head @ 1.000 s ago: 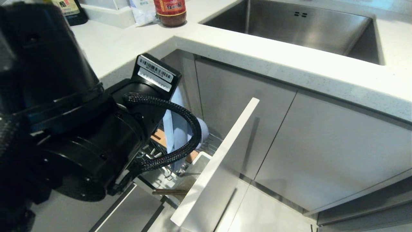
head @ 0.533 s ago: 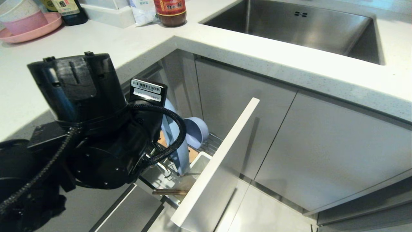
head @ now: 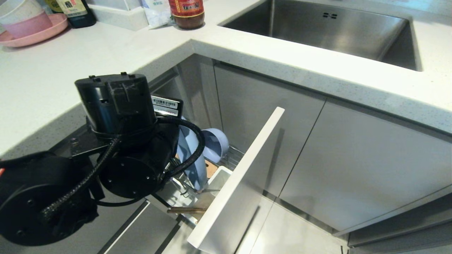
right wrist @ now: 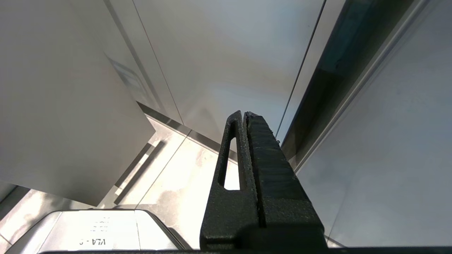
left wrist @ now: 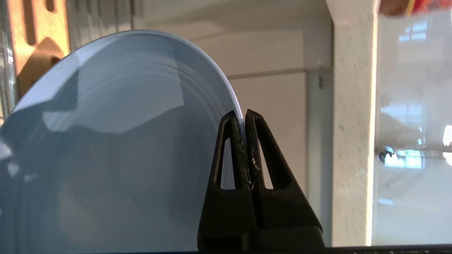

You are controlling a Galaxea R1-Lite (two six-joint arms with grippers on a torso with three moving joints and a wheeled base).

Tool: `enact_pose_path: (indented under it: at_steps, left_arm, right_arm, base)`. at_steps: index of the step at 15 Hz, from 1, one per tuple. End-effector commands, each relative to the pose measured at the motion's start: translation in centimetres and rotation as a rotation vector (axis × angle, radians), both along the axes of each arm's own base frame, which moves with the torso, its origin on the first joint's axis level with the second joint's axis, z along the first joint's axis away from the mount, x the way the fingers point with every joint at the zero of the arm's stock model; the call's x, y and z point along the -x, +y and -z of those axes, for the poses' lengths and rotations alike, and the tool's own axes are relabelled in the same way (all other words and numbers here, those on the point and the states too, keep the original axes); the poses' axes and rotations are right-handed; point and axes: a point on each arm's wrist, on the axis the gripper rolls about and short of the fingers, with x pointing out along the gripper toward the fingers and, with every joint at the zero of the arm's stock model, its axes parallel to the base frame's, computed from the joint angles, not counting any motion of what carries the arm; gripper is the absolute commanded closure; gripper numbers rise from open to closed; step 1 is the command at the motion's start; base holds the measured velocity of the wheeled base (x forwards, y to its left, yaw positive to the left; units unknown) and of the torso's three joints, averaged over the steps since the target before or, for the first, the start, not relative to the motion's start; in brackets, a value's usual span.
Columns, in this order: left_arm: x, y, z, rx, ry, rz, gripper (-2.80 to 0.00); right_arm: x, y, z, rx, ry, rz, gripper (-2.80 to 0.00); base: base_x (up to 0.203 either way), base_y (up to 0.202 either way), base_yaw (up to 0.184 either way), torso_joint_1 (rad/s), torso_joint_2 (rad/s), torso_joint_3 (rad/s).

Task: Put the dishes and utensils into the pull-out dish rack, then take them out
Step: Pick up the plate and place it in the cupboard

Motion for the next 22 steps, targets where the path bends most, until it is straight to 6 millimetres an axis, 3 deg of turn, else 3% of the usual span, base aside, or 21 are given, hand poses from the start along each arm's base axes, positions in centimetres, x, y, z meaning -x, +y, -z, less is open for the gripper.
enact_pose_path:
  at_steps: [1, 9, 22]
  left_arm:
    - [-0.6, 0.3, 0.4, 0.014, 0.006, -0.038, 0.0]
    - [-1.2, 0.8, 0.9, 0.022, 0.011, -0.095, 0.0]
    - [-3.0, 0.6, 3.2, 0.052, 0.056, -0.133, 0.0]
  right_arm:
    - [0.0, 0.0, 0.0, 0.0, -0.002, 0.0, 0.0]
    - [0.0, 0.0, 0.0, 0.0, -0.002, 0.0, 0.0]
    - [0.0, 0.0, 0.1, 0.0, 0.0, 0.0, 0.0]
  base:
    - [0.0, 0.0, 0.0, 0.0, 0.0, 0.0]
    - [0.0, 0.0, 0.0, 0.0, 0.0, 0.0]
    - [0.0, 0.0, 0.0, 0.0, 0.0, 0.0]
